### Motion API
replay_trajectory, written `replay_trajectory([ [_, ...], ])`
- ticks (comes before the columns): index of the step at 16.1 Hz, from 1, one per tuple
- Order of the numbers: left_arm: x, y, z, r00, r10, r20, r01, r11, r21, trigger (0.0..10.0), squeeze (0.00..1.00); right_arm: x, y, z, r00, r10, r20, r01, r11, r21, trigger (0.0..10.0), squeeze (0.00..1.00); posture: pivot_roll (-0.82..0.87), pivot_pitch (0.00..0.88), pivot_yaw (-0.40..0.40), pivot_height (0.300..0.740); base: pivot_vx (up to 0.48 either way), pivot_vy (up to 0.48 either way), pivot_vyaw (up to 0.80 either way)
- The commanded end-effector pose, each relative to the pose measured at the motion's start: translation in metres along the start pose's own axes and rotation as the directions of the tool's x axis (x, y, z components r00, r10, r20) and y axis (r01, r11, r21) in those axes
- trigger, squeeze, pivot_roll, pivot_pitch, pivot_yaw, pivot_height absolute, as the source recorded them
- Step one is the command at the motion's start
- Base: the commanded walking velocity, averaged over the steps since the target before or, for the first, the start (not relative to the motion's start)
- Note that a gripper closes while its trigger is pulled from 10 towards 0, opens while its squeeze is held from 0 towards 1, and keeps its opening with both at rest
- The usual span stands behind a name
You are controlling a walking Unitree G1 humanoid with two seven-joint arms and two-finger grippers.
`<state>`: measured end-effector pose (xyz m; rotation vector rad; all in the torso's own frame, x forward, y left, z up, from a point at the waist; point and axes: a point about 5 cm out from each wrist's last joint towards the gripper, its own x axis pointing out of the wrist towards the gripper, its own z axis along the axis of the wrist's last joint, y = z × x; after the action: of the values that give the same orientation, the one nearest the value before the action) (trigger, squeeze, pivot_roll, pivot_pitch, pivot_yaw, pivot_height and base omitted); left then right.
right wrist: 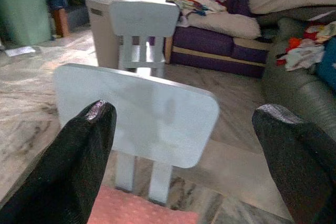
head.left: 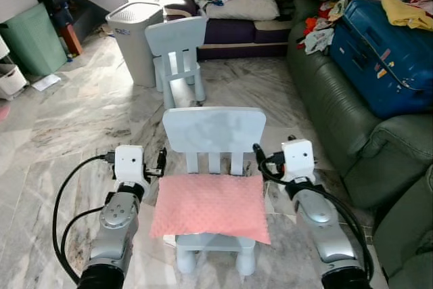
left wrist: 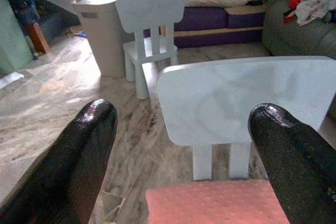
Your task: Move the pillow to the sofa
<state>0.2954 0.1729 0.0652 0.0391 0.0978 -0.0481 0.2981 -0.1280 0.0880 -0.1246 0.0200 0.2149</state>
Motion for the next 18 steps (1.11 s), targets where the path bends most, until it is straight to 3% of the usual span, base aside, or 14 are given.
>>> replay_trajectory([
  [1,-0.0017,0.0034,-0.0014,1.0,0.002,-0.009,-0.002,1.0,-0.017,10.0,0.0,0.0021,0.0019,0.0051,1.0,0.001,0.017,-0.002,1.0,0.007,10.0,0.0,-0.05,0.001,0.039,0.74,0.0,0.0,0.0],
  [5,-0.0021,0.0026,-0.0013,1.0,-0.014,-0.007,0.014,0.999,-0.033,10.0,0.0,0.0022,0.0024,0.005,1.0,0.003,0.018,-0.003,1.0,0.005,10.0,0.0,-0.05,0.001,0.041,0.74,0.067,0.0,0.0],
  [18,-0.0035,-0.0028,-0.0016,0.999,-0.039,-0.006,0.039,0.997,-0.059,10.0,0.0,0.0018,0.0023,0.0051,1.0,0.006,0.019,-0.006,1.0,0.003,10.0,0.0,-0.05,0.0,0.038,0.74,0.338,0.0,0.0],
])
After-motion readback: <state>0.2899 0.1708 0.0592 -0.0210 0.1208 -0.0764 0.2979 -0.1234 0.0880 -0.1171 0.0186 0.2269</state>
